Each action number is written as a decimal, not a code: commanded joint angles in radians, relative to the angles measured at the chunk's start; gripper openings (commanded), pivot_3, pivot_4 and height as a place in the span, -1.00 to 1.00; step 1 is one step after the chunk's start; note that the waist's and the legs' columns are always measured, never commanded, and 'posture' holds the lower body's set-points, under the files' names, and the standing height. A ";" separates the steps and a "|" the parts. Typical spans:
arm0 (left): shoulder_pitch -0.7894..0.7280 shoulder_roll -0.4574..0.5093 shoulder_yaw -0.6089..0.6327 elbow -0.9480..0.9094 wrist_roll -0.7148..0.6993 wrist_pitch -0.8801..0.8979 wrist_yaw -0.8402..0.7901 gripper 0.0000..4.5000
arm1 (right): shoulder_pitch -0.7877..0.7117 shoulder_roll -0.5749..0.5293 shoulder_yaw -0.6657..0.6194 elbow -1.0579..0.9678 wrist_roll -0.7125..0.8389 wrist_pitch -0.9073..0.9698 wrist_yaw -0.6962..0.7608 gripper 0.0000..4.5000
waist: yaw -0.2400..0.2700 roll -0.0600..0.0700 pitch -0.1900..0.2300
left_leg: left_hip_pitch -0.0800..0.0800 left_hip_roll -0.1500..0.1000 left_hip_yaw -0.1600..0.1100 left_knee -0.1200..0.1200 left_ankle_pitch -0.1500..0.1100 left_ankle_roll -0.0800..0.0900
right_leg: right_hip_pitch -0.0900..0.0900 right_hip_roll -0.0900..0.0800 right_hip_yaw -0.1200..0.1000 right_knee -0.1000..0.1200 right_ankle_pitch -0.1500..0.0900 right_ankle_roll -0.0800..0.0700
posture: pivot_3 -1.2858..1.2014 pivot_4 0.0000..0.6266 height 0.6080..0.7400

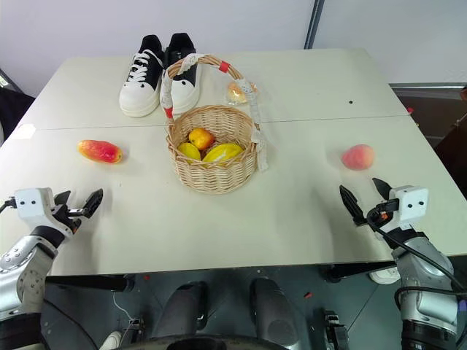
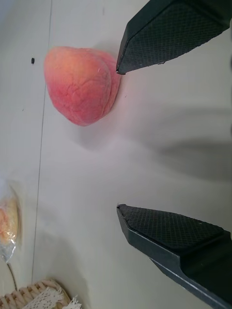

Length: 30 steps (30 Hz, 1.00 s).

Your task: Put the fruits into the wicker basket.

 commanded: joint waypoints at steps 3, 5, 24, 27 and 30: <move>-0.012 0.004 0.013 -0.006 -0.001 -0.020 -0.002 1.00 | -0.022 0.000 0.000 -0.012 0.006 -0.026 -0.001 0.99 | -0.001 0.000 0.000 | 0.000 0.000 0.000 0.000 0.000 0.000 | 0.000 0.000 0.000 0.000 0.000 0.000 | 0.03 -0.52 1.00; -0.017 0.002 0.018 -0.002 -0.007 -0.020 -0.001 1.00 | -0.022 -0.004 0.002 -0.018 0.009 -0.024 0.005 0.99 | 0.000 0.000 0.000 | 0.000 0.000 0.000 0.000 0.000 0.000 | 0.000 0.000 0.000 0.000 0.000 0.000 | 0.03 -0.52 1.00; -0.368 -0.078 0.054 -0.103 -0.063 0.350 0.406 1.00 | -0.312 -0.334 0.303 -0.632 0.315 0.482 0.193 0.99 | 0.001 -0.005 -0.002 | 0.000 0.000 -0.001 0.001 0.000 0.000 | 0.001 0.001 -0.001 0.000 0.003 0.005 | 0.03 -0.52 1.00; -0.447 -0.114 0.099 -0.101 -0.105 0.419 0.498 1.00 | -0.382 -0.308 0.415 -0.640 0.242 0.465 0.193 0.99 | 0.002 -0.006 -0.001 | -0.001 -0.001 -0.002 0.001 0.000 0.000 | 0.001 0.001 -0.001 0.000 0.003 0.006 | 0.03 -0.52 1.00; -0.531 -0.151 0.132 -0.094 -0.151 0.490 0.578 1.00 | -0.426 -0.264 0.489 -0.625 0.191 0.445 0.185 0.99 | 0.003 -0.006 -0.001 | -0.001 -0.001 -0.002 0.002 0.000 0.000 | 0.001 0.001 -0.001 0.000 0.005 0.008 | 0.03 -0.52 1.00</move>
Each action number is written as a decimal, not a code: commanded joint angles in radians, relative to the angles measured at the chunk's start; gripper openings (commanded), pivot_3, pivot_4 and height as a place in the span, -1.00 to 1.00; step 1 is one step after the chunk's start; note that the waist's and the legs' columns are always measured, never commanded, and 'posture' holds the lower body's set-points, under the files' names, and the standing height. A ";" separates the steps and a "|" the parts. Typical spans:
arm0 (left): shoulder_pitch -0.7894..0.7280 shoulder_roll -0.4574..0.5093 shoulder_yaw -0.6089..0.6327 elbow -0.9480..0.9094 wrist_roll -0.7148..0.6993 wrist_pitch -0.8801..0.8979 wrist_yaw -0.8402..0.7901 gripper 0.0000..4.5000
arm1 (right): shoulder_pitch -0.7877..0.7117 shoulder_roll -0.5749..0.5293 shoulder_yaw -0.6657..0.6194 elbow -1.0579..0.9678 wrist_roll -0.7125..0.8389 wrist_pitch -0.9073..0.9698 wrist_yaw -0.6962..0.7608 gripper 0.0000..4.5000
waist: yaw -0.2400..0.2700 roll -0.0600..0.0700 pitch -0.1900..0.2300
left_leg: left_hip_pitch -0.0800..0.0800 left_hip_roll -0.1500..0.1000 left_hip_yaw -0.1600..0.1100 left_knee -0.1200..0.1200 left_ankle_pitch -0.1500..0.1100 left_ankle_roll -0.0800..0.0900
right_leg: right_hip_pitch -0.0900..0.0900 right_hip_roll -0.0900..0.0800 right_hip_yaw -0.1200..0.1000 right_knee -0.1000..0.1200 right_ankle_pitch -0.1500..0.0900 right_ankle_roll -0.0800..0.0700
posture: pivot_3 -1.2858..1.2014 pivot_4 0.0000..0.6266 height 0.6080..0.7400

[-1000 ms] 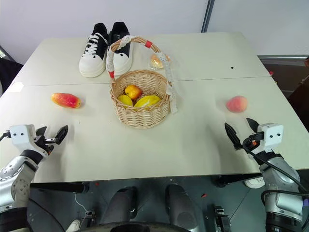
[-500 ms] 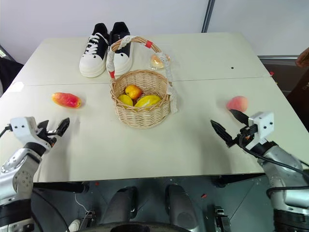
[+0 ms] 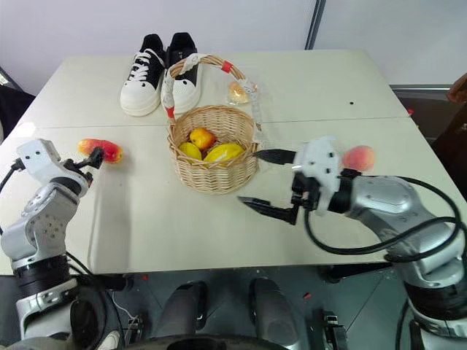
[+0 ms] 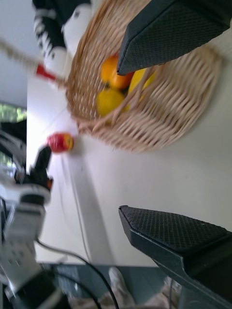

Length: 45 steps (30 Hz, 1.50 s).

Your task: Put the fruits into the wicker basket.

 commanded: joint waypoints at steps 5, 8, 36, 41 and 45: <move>-0.173 -0.071 0.095 0.015 -0.072 0.122 0.209 1.00 | -0.052 0.070 0.084 0.013 -0.094 -0.072 0.016 0.99 | 0.001 0.000 0.000 | -0.001 -0.001 -0.001 0.001 0.000 0.000 | 0.000 -0.001 0.000 0.000 0.001 0.002 | 0.03 -0.52 1.00; -0.224 -0.091 0.126 0.058 -0.070 0.157 0.293 1.00 | -0.050 0.082 0.086 0.026 -0.114 -0.089 0.021 0.99 | -0.001 0.000 0.000 | -0.001 -0.002 -0.001 0.001 0.000 0.000 | 0.000 -0.001 0.000 0.000 0.002 0.002 | 0.03 -0.52 1.00; -0.411 -0.033 0.107 0.405 0.044 0.071 0.357 -0.23 | -0.037 0.123 0.098 -0.013 -0.156 -0.071 -0.011 1.00 | -0.002 -0.001 0.000 | 0.000 -0.002 -0.002 0.000 0.001 -0.002 | 0.000 -0.001 -0.001 0.000 0.004 0.000 | 0.03 -0.52 1.00; -0.340 0.000 0.131 0.280 -0.011 0.129 0.288 -0.37 | -0.047 0.122 0.084 -0.009 -0.152 -0.072 -0.010 1.00 | -0.007 -0.001 0.000 | 0.000 -0.002 -0.002 0.000 0.001 -0.002 | 0.000 -0.001 -0.001 0.000 0.004 0.000 | 0.03 -0.52 1.00; -0.134 0.113 0.089 0.038 -0.104 0.019 -0.105 -0.37 | -0.042 0.122 0.035 0.001 -0.118 -0.063 -0.017 1.00 | -0.012 -0.001 0.000 | 0.000 -0.002 -0.001 -0.002 0.001 -0.002 | -0.001 -0.001 -0.001 0.000 0.004 -0.001 | 0.03 -0.52 1.00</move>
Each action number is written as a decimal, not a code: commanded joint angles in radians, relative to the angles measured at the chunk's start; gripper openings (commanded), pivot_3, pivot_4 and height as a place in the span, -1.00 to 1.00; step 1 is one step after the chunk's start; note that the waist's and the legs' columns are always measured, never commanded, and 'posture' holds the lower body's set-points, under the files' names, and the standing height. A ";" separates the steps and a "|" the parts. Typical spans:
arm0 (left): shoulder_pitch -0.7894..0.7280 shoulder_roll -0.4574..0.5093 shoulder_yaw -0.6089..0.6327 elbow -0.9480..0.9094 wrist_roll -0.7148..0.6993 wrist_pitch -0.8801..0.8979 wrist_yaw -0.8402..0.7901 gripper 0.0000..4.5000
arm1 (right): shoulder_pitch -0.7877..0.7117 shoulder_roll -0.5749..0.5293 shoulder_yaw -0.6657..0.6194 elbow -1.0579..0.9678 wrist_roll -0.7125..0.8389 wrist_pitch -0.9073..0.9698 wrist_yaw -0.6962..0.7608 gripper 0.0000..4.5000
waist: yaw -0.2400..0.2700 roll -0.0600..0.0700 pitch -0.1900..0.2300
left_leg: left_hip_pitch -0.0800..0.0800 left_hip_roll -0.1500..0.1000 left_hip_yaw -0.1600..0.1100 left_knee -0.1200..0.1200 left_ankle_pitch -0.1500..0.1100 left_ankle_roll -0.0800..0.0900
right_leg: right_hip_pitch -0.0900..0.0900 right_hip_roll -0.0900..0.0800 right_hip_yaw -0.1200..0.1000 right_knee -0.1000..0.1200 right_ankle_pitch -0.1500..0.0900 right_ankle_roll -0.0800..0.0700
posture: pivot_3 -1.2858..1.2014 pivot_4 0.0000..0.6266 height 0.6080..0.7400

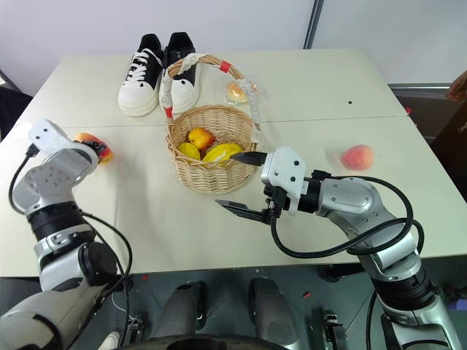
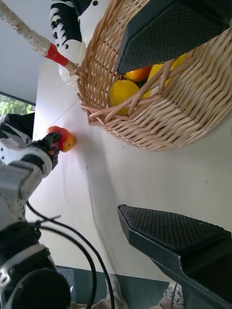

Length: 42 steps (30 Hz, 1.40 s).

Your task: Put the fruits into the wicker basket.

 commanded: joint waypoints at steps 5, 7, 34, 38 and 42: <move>0.372 0.219 -0.074 -0.484 -0.246 -0.126 -0.740 -0.37 | -0.022 0.002 -0.180 0.030 0.132 0.027 -0.014 1.00 | 0.013 0.000 0.000 | 0.000 0.000 0.000 -0.002 0.001 -0.002 | -0.001 -0.001 0.000 -0.001 -0.002 -0.004 | 0.03 -0.52 1.00; 0.445 0.252 -0.086 -0.599 -0.391 -0.067 -0.851 -0.37 | -0.028 -0.017 -0.237 0.067 0.177 0.048 0.001 1.00 | 0.016 0.000 0.000 | -0.001 0.000 0.002 -0.001 0.001 -0.002 | 0.001 -0.004 0.000 -0.003 -0.003 -0.006 | 0.03 -0.52 1.00; -0.011 0.247 -0.699 -0.335 0.037 -0.275 -1.015 0.84 | 0.097 -0.026 -0.365 0.167 0.125 0.044 -0.189 1.00 | 0.009 0.001 0.000 | -0.006 0.001 0.004 0.003 -0.001 0.002 | -0.002 0.000 0.001 -0.004 -0.002 -0.003 | 0.03 -0.52 1.00; 0.046 0.213 -0.632 -0.395 -0.057 -0.313 -1.095 0.84 | 0.068 -0.041 -0.375 0.355 -0.056 -0.004 -0.318 1.00 | 0.008 0.001 0.000 | -0.006 0.001 0.005 0.003 -0.001 0.002 | -0.002 -0.001 0.002 -0.004 -0.003 -0.005 | 0.03 -0.52 1.00; 0.120 0.218 -0.626 -0.486 -0.128 -0.288 -1.156 0.84 | 0.040 -0.039 -0.376 0.538 -0.181 -0.048 -0.417 1.00 | 0.005 0.001 0.000 | -0.006 0.001 0.005 0.003 -0.001 0.002 | -0.003 0.000 0.002 -0.004 -0.001 -0.003 | 0.03 -0.52 1.00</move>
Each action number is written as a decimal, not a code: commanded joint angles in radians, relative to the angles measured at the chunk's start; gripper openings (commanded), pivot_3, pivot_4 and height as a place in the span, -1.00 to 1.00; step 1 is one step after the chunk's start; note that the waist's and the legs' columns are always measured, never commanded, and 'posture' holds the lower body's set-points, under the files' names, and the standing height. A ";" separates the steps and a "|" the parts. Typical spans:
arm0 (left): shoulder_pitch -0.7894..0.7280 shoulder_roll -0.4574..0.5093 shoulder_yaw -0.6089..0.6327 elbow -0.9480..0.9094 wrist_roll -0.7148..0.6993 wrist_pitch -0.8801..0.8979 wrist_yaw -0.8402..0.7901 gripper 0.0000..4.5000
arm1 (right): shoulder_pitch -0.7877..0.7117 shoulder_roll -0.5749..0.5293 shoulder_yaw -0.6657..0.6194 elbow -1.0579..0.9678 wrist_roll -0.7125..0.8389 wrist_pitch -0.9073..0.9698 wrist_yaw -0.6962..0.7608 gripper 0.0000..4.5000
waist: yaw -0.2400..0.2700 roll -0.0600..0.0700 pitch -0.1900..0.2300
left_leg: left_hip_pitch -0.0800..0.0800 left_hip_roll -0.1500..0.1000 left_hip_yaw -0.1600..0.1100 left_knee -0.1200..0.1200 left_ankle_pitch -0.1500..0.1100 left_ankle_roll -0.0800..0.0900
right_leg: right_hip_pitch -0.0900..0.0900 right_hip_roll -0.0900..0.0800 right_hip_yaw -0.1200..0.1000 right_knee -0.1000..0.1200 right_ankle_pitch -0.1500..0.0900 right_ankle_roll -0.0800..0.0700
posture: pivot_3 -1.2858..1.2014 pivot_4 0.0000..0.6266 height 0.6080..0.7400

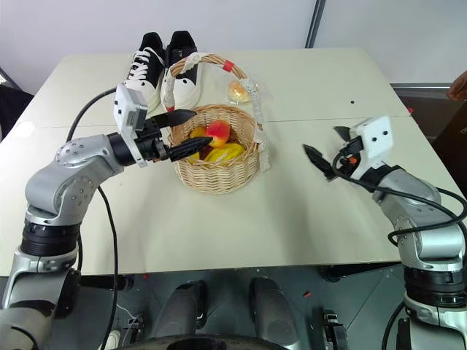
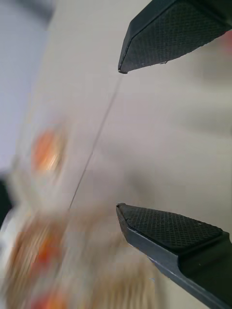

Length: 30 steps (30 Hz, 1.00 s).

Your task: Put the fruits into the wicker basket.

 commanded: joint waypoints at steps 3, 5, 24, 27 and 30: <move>0.062 0.013 0.022 -0.157 -0.130 0.051 -0.065 0.84 | -0.071 0.006 -0.029 0.220 -0.124 -0.059 -0.103 1.00 | 0.001 0.000 0.000 | 0.000 0.000 0.000 0.000 0.000 0.000 | 0.000 0.000 0.000 0.001 0.000 0.000 | 0.03 -0.52 1.00; 0.073 0.013 0.016 -0.182 -0.151 0.070 -0.064 0.84 | -0.090 0.011 -0.026 0.275 -0.130 -0.059 -0.099 1.00 | 0.001 0.000 0.000 | 0.000 0.000 0.000 0.001 0.000 0.000 | 0.000 0.000 0.000 0.001 0.000 0.000 | 0.03 -0.52 1.00; 0.220 0.027 0.118 -0.160 -0.086 -0.004 -0.005 0.86 | -0.030 -0.021 0.020 -0.077 -0.001 -0.055 0.156 0.12 | -0.007 0.006 0.001 | 0.001 0.001 0.000 0.000 -0.001 0.001 | -0.001 0.001 0.000 0.002 0.000 0.002 | 0.03 -0.52 1.00; 0.296 0.050 0.184 -0.129 -0.074 -0.059 -0.036 0.86 | -0.013 -0.031 0.037 -0.327 0.222 0.065 0.262 0.12 | -0.010 0.006 0.001 | 0.004 0.004 0.000 -0.001 -0.001 0.002 | 0.000 0.004 0.000 0.004 -0.002 0.005 | 0.03 -0.52 1.00; 0.324 0.067 0.214 -0.109 -0.072 -0.088 -0.057 0.86 | -0.080 0.005 0.107 -0.411 0.293 0.149 0.232 0.12 | -0.001 0.003 0.000 | 0.006 0.007 -0.001 0.000 -0.001 0.002 | 0.002 0.007 0.000 0.004 -0.003 0.001 | 0.03 -0.52 1.00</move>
